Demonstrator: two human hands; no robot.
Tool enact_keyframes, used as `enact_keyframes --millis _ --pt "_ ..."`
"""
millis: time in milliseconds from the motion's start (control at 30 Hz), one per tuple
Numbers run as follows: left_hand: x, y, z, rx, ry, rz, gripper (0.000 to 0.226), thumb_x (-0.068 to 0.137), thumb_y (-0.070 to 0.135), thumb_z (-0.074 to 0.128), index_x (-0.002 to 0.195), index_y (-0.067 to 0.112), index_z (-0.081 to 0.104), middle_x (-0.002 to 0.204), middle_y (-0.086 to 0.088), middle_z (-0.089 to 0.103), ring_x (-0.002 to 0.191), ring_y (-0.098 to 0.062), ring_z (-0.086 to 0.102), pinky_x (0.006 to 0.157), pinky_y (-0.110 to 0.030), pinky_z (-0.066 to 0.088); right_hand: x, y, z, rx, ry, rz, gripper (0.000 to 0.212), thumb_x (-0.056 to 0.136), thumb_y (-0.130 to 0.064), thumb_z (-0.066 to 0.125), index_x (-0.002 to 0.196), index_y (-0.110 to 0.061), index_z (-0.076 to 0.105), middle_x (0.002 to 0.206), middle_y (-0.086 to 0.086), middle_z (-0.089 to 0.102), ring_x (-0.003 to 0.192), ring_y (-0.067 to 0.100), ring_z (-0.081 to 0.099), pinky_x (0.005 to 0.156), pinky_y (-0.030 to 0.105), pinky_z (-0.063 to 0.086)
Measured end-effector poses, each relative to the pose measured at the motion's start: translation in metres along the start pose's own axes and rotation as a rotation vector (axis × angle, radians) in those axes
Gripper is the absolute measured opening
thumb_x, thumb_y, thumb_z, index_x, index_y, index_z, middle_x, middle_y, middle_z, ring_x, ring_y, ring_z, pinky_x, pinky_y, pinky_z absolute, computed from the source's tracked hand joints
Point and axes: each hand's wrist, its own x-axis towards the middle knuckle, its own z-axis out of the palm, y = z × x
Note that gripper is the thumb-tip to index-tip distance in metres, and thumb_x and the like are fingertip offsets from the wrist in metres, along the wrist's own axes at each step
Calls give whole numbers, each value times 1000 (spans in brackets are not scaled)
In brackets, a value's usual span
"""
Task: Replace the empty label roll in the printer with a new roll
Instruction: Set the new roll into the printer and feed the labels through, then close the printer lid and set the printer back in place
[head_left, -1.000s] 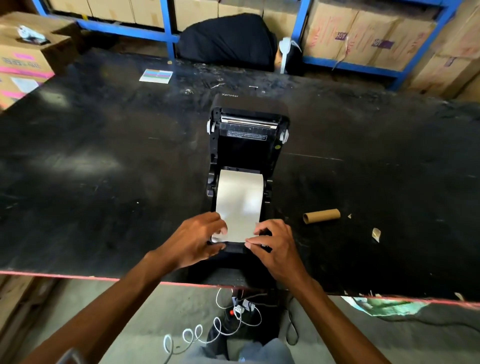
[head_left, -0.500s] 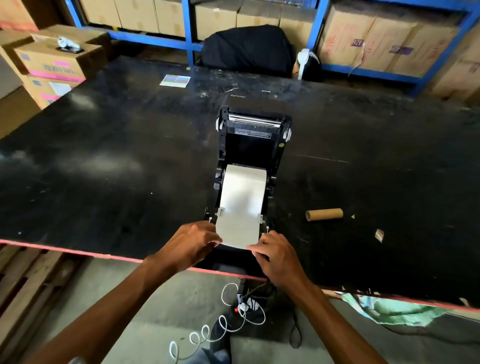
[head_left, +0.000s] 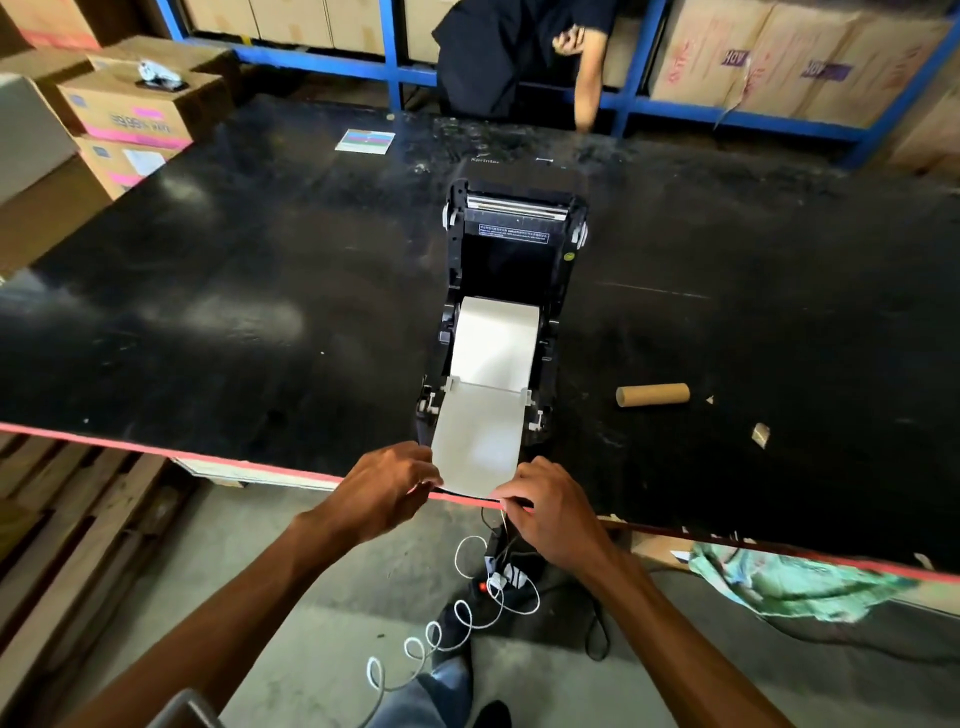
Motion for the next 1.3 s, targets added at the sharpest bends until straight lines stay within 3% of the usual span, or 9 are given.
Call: enact_keyframes --millis 167,333,533,633,867,967,1100,1167,1300 --pt "-5 8 1 -4 -19 -5 13 75 14 72 88 16 76 91 -2 72 83 -20 68 65 -30 52 -1 4 -2 128 -71 113 14 79 -12 63 84 -17 75 86 -2 73 84 15 58 75 34 51" --pt "-4 7 0 -340 142 -369 20 73 25 62 87 13 71 87 -3 70 75 -17 66 67 -35 56 12 5 -27 308 -225 185 12 76 -13 67 83 -17 76 82 -8 73 78 1 63 67 11 46" --pt "23 -5 -6 -785 177 -898 29 95 32 49 100 9 66 103 -11 68 98 -25 63 90 -36 48 106 2 -104 318 175 84 14 82 -7 66 94 -8 74 88 9 71 78 13 64 67 9 43" --pt "37 -3 -11 -1032 98 -1066 37 96 47 38 82 21 61 97 -6 65 102 -26 61 101 -43 44 169 2 -144 139 414 22 30 82 -17 63 110 -8 68 107 16 67 98 29 61 89 35 49" --pt "40 -4 -17 -1058 79 -1072 49 95 54 29 93 21 64 106 -7 67 108 -24 61 103 -39 39 238 8 -170 -369 83 194 59 98 -43 35 146 -11 27 159 11 20 146 27 16 116 45 15" --pt "42 -7 -16 -1069 83 -1078 59 96 52 27 119 9 61 121 -11 64 113 -25 59 106 -40 37 227 8 -154 -274 382 122 50 95 -42 37 120 -7 61 135 16 55 124 37 47 100 44 34" --pt "43 -10 -11 -1092 127 -1104 55 96 51 29 104 10 65 119 -15 67 103 -23 63 100 -36 41 188 2 -141 -148 712 -62 24 84 -28 60 76 -9 72 87 10 66 84 32 56 74 35 34" --pt "42 -13 -9 -1114 145 -1113 61 96 52 29 112 4 64 119 -17 67 103 -25 64 96 -34 43 164 -1 -128 -75 716 -98 9 77 -19 70 83 -13 71 92 10 62 89 27 53 78 35 36" --pt "42 -15 -8 -1172 195 -1110 67 95 54 30 128 0 53 119 -19 66 97 -26 66 93 -35 45 117 -5 -95 21 676 19 61 68 -26 76 124 -17 53 135 10 48 125 22 37 103 35 27"
